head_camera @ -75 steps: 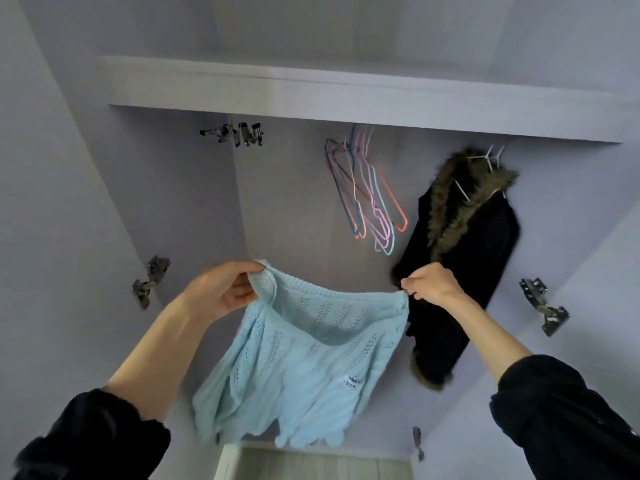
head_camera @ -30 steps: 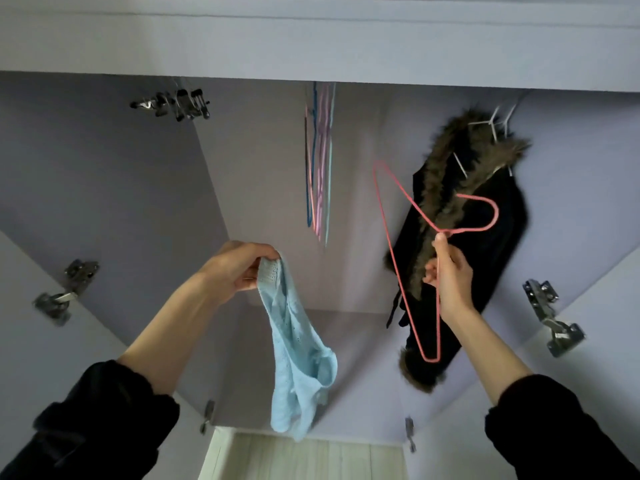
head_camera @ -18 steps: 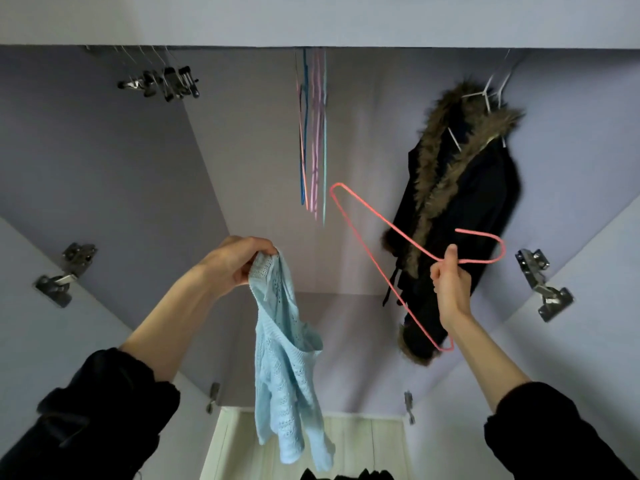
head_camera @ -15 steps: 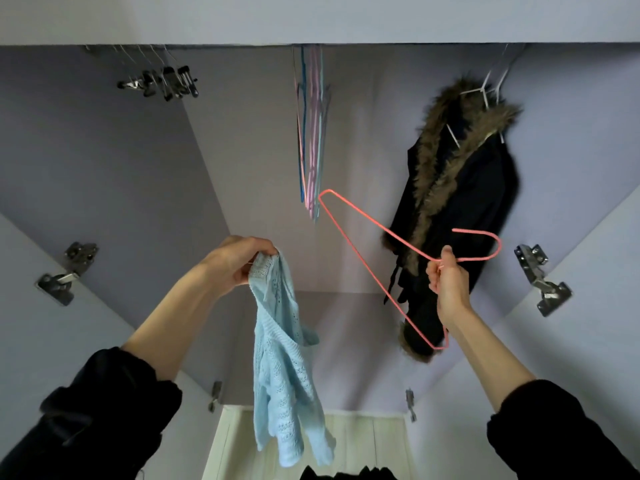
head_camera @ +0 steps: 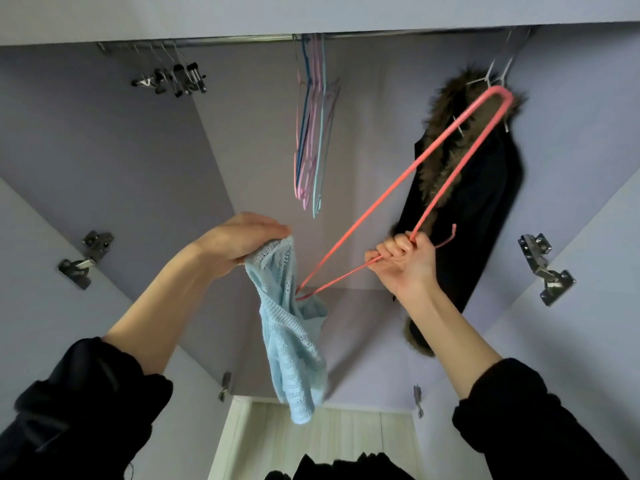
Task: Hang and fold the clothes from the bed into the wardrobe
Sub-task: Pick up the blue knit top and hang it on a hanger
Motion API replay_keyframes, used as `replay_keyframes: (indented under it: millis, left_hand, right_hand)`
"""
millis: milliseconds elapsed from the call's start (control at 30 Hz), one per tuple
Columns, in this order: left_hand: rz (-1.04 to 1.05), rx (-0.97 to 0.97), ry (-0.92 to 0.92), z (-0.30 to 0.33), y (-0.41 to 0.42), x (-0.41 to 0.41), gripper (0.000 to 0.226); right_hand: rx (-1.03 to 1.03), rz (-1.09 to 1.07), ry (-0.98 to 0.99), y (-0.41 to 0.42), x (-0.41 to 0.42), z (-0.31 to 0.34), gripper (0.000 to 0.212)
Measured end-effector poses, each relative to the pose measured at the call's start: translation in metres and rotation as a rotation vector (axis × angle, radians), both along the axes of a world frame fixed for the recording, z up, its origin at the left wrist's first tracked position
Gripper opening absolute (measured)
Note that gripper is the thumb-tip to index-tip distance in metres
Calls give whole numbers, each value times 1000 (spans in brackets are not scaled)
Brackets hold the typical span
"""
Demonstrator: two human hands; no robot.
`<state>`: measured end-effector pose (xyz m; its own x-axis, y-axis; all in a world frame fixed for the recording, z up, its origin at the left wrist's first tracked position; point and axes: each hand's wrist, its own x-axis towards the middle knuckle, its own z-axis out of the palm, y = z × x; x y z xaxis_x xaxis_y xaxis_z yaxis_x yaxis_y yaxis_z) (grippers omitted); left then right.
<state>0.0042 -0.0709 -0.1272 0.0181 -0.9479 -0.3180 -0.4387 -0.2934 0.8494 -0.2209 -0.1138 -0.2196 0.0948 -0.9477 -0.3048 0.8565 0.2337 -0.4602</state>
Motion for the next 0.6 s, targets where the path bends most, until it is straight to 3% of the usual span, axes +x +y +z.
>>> replay_keyframes:
  millis: [233,333,467,533,600]
  left_hand:
    - [-72,-75,92,31,17,0,19]
    - [-8,-113,153,43,20,10,17]
    - [240,-152,143,49,20,35,16]
    - [334,-140,99,46,22,50,13]
    - [373,-118,61,40,24,58,13]
  right_hand:
    - [44,160,192,-5,38,-20,54]
    - [65,208,305,-2,47,-34,44]
    - [9,199,578,0,38,-47,36]
    - [36,184,555,-3,29,-51,38]
    - [87,146,389,-8,20,-45,43]
